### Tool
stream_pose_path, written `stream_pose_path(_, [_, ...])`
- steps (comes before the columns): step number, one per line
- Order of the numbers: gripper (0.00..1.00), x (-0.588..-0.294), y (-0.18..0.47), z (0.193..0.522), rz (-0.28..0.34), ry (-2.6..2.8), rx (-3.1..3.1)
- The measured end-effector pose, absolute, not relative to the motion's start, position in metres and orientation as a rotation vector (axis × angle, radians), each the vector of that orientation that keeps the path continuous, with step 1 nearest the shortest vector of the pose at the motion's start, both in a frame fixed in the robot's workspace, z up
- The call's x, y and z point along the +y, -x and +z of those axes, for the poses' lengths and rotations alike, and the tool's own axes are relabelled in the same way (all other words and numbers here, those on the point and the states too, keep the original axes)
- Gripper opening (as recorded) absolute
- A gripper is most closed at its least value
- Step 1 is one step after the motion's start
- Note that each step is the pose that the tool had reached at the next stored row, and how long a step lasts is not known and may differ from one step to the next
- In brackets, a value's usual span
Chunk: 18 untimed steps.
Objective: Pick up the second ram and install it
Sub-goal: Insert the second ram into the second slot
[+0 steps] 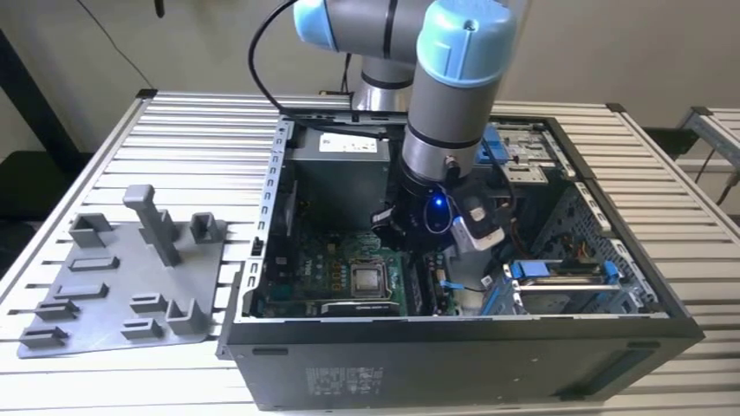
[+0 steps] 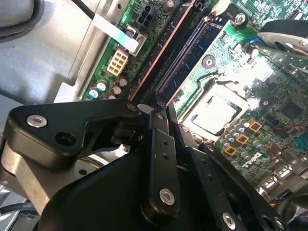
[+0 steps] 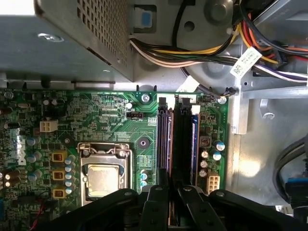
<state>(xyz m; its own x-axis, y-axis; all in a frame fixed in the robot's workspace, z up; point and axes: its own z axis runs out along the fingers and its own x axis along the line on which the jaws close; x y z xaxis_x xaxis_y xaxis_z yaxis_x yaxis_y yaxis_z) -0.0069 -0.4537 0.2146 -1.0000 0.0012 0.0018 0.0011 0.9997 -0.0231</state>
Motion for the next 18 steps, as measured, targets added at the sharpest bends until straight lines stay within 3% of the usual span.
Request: stream_pose_path(18, [0.15, -0.4535, 0.0068, 0.2088, 0.021, 0.002, -3.127])
